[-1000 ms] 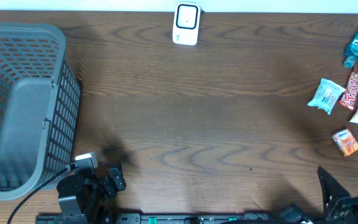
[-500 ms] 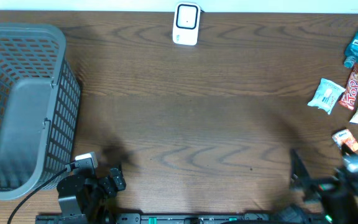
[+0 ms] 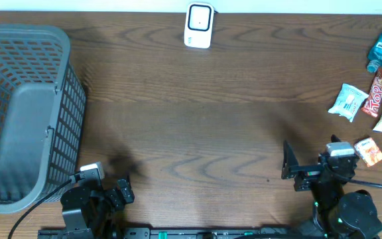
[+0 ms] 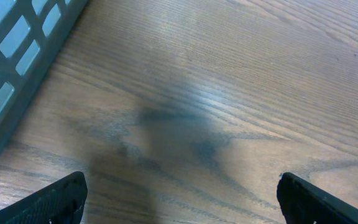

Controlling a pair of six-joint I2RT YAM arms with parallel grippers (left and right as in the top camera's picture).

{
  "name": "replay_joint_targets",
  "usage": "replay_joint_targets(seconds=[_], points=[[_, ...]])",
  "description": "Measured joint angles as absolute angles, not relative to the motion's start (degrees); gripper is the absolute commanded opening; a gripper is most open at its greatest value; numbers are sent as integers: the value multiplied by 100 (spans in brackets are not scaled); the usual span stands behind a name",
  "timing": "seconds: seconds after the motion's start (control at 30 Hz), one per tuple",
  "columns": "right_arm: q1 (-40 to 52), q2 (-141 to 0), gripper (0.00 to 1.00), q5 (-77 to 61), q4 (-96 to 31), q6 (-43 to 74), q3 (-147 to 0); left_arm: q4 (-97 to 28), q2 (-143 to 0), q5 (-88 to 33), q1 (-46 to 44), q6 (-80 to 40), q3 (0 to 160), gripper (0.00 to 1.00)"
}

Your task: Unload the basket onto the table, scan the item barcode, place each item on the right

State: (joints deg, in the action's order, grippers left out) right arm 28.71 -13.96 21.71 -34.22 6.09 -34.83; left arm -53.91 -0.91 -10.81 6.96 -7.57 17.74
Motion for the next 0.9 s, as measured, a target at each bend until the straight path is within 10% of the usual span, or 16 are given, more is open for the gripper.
replay_joint_targets(seconds=[0.9], points=[[1507, -1022, 99, 1109, 711, 637, -416, -5389, -91, -1081, 696, -757, 1774, 98]])
